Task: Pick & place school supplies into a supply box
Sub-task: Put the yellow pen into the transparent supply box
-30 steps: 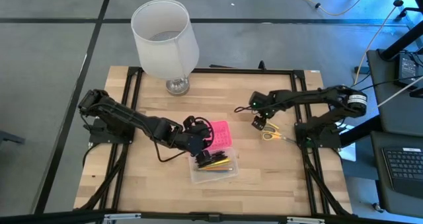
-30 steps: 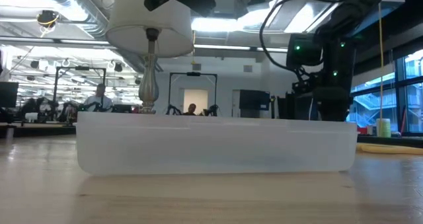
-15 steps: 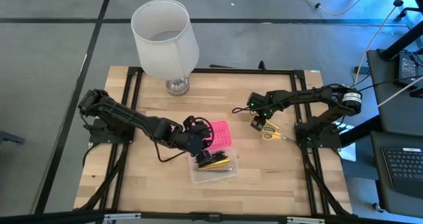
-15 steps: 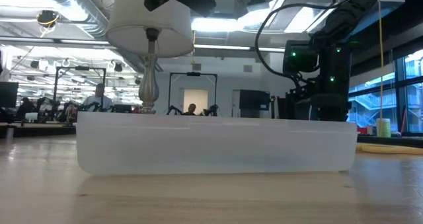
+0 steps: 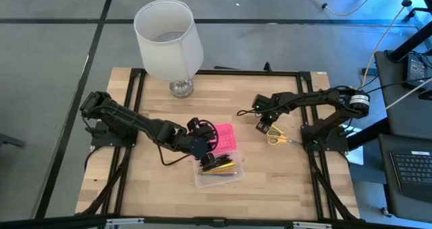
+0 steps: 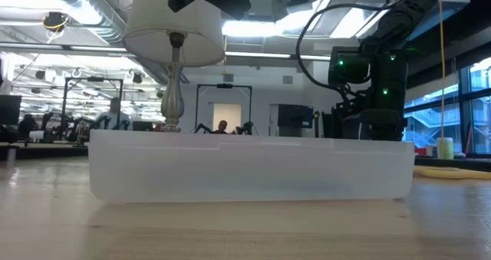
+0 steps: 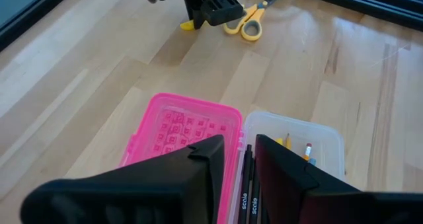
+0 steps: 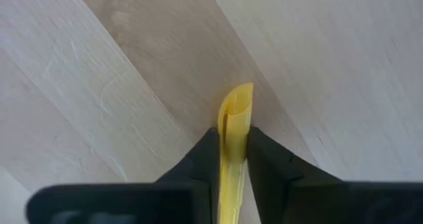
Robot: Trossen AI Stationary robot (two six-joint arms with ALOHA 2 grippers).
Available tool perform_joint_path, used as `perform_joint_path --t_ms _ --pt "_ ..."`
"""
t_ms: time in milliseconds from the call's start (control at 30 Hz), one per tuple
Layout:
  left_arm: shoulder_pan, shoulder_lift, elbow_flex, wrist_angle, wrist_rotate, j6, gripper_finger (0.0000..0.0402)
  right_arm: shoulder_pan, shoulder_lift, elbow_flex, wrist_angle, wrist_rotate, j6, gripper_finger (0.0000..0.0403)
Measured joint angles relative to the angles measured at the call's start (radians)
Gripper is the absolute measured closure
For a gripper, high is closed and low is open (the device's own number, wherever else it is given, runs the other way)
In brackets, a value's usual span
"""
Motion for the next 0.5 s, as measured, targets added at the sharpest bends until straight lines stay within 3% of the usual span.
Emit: perform_joint_path --t_ms 500 --pt "-0.006 -0.023 0.001 -0.007 0.046 0.008 0.0323 0.000 -0.143 -0.006 -0.045 0.000 0.005 0.0339"
